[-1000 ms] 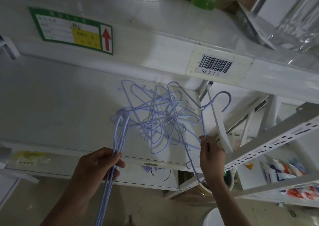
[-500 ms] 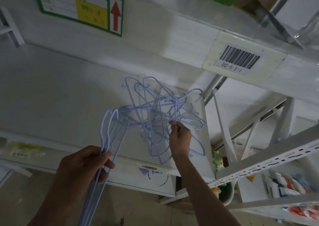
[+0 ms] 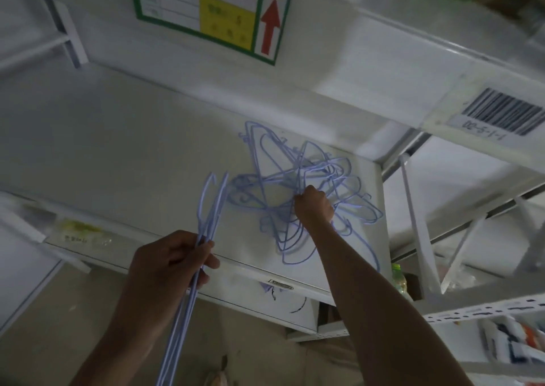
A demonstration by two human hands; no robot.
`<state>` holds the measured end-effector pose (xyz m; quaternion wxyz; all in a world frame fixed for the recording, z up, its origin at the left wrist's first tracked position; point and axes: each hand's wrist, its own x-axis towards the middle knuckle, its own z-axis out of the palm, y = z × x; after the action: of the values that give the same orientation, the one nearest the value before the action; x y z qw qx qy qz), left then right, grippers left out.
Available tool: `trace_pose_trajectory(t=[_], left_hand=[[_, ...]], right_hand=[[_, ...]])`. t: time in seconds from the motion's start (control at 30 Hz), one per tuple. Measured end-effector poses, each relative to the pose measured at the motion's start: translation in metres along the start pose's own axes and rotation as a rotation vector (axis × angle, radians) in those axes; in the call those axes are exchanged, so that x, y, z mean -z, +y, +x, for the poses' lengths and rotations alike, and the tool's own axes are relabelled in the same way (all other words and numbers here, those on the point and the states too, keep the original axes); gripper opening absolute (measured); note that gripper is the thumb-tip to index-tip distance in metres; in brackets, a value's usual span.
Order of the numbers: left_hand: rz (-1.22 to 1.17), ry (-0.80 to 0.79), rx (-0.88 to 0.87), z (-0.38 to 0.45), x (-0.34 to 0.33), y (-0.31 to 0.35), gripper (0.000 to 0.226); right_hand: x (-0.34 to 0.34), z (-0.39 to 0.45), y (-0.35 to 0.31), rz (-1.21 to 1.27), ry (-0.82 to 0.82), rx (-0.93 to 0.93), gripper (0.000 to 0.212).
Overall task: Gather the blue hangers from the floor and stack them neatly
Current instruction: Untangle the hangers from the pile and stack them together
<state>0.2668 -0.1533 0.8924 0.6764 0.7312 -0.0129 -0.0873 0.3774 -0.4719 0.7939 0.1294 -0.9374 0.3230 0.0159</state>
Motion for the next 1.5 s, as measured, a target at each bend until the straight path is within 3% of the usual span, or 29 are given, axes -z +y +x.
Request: trace_pose_trajectory(t=[0.17,0.27,0.37,0.57,0.73,0.97,1.07,1.17,1.2,1.3,1.4,1.5], left_hand=[[0.013,0.014,0.01,-0.006,0.01,0.005,0.013],[0.017,0.015,0.004,-0.004,0.017,0.009,0.012],[0.029,0.019,-0.019,-0.004,0.02,0.012,0.013],[0.018,0.002,-0.032,-0.005,0.026,0.014,0.016],[0.034,0.038,-0.034,-0.009,0.047,0.016,0.02],[-0.063,0.151,-0.053,-0.023,0.109,0.052,0.018],[-0.067,0.238,-0.046,-0.031,0.145,0.07,0.017],[-0.105,0.295,-0.042,-0.046,0.181,0.08,0.017],[-0.118,0.303,-0.04,-0.05,0.19,0.083,0.018],[-0.1,0.313,0.001,-0.057,0.207,0.085,0.019],[-0.06,0.332,0.041,-0.057,0.213,0.083,0.013],[-0.061,0.316,0.056,-0.056,0.216,0.076,0.011]], right_hand=[[0.008,-0.006,-0.002,-0.117,0.044,0.089,0.029],[0.015,-0.009,0.003,-0.118,-0.056,0.061,0.036],[0.021,-0.008,0.005,0.058,-0.227,-0.014,0.039],[0.044,-0.028,-0.02,0.422,-0.208,-0.083,0.046],[0.057,-0.086,-0.045,0.469,-0.194,0.17,0.039],[0.076,-0.156,-0.06,0.145,-0.061,0.541,0.033],[0.086,-0.158,-0.067,0.091,-0.108,0.542,0.032],[0.089,-0.147,-0.072,0.457,-0.399,0.444,0.034],[0.09,-0.143,-0.074,0.499,-0.43,0.463,0.032],[0.086,-0.133,-0.079,0.243,-0.317,0.698,0.021],[0.084,-0.132,-0.088,0.153,-0.331,0.891,0.034],[0.086,-0.137,-0.103,0.272,-0.38,0.905,0.052]])
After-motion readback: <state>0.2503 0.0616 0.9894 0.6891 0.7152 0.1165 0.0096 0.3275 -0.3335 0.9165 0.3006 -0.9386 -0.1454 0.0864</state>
